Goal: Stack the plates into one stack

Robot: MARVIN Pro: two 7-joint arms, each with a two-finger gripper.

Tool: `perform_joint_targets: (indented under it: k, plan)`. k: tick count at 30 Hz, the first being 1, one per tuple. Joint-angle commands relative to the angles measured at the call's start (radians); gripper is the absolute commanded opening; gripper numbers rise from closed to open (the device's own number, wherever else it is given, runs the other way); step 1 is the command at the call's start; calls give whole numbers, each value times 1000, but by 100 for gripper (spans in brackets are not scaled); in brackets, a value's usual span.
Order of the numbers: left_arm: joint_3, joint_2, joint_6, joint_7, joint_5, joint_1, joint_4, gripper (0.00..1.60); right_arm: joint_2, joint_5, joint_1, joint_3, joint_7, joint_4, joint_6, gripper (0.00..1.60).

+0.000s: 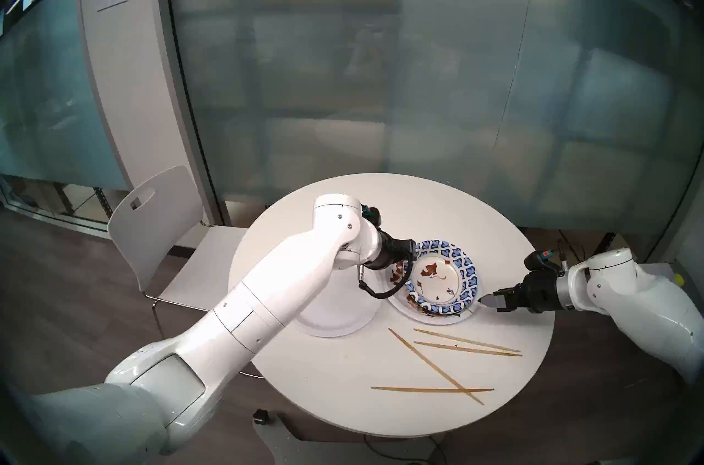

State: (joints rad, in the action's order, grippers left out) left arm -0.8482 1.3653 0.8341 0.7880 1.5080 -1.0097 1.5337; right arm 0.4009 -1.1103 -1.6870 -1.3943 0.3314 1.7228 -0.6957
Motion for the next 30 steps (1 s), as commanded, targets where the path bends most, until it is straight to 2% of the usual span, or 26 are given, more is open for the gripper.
perform_joint_targets:
  k: [1, 17, 24, 30]
  plan:
    - [16, 32, -5, -58, -36, 68, -44, 151, 25, 2, 60, 4, -5, 1, -11, 160]
    - [87, 31, -32, -194, -128, 116, -168, 156, 53, 3, 84, 9, -32, -8, -49, 160]
    - [53, -28, -5, -196, -95, 84, -83, 154, 65, 4, 91, 9, -37, -6, -54, 160]
    - [30, -86, 17, -187, -65, 35, 17, 160, 70, 8, 96, 11, -41, -8, -56, 160]
